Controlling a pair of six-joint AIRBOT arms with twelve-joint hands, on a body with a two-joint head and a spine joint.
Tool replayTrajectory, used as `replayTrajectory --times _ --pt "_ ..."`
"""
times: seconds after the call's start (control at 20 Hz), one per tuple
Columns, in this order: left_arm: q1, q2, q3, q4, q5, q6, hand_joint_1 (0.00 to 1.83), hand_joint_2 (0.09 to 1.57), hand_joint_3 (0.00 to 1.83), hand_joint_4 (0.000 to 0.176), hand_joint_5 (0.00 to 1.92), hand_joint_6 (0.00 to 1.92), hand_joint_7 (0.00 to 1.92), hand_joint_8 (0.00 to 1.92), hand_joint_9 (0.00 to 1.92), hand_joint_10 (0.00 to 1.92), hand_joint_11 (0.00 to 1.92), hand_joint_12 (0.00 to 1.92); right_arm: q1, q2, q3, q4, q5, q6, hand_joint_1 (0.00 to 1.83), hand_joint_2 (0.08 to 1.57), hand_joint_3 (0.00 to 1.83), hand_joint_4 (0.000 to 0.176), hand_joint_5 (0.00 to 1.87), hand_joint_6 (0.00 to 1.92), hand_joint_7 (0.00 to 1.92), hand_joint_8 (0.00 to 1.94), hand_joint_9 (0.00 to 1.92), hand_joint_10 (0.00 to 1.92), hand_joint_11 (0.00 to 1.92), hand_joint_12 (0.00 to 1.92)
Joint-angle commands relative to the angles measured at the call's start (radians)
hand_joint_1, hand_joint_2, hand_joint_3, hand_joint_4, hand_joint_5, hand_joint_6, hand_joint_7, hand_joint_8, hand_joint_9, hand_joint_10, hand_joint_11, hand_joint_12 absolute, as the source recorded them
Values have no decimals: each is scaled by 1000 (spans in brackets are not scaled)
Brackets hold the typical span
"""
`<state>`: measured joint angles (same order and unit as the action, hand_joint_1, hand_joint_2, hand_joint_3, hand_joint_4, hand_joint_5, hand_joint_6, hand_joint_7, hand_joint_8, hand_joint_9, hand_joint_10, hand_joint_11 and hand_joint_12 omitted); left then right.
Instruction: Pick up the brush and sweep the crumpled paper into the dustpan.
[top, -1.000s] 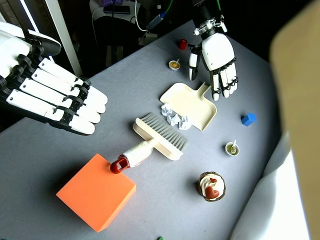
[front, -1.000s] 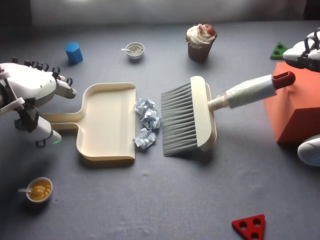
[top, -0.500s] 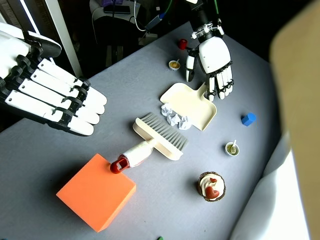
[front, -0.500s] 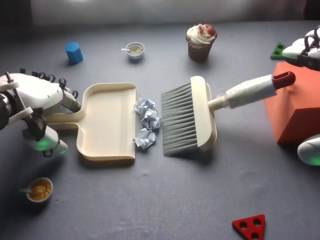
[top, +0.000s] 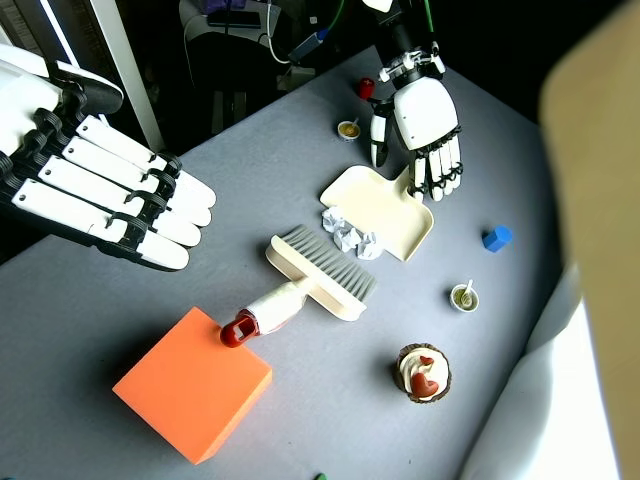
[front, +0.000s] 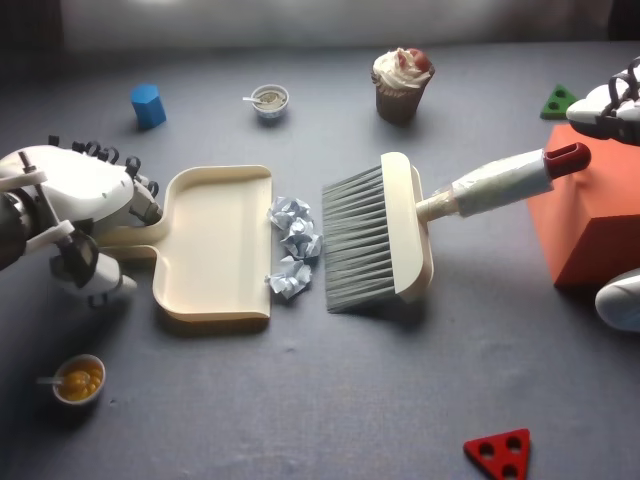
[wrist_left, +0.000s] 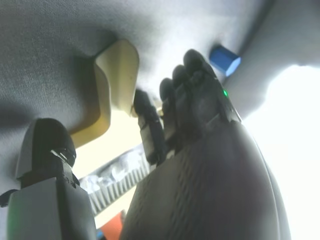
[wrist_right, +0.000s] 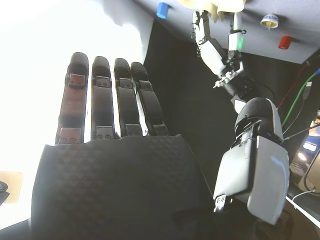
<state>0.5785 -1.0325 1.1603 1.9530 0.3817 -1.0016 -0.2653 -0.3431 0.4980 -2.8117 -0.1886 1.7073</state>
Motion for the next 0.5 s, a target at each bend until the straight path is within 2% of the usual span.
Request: replayTrajectory --times 0.0,0.05,0.1,0.15,0.3,0.35,0.45 --pt "6 -2 4 21 40 4 1004 1095 6 0 765 23 327 11 270 10 259 83 8 4 -2 -12 -111 2 0 898 4 0 187 1 194 0 191 0 235 18" --pt "8 -3 4 21 41 3 1065 1137 6 0 897 849 310 12 252 9 254 81 8 4 -3 -12 -111 2 0 891 0 0 192 9 204 8 199 7 235 17" --pt "8 -4 4 24 41 3 1065 1137 6 0 897 849 310 12 252 9 254 81 8 4 -3 -12 -111 2 0 891 0 0 192 9 204 8 199 7 235 17" --pt "10 -5 4 25 41 1 1077 1153 5 0 897 1055 312 8 235 2 239 75 8 4 -3 -12 -111 2 0 890 0 0 201 12 212 11 205 9 239 18" --pt "13 -6 2 31 42 -3 1153 1116 0 0 990 954 305 2 202 0 176 45 8 4 -3 -12 -111 2 0 893 0 0 182 2 188 0 192 2 221 9" --pt "14 -6 2 33 42 -3 1158 1106 0 0 1010 922 329 5 225 5 221 67 8 4 -3 -12 -111 2 0 891 0 0 173 0 176 0 180 0 203 1" --pt "14 -6 1 33 42 -2 1141 1111 0 0 999 943 325 3 226 6 213 67 8 5 -2 -12 -111 2 0 892 0 0 157 0 157 0 162 0 193 0"
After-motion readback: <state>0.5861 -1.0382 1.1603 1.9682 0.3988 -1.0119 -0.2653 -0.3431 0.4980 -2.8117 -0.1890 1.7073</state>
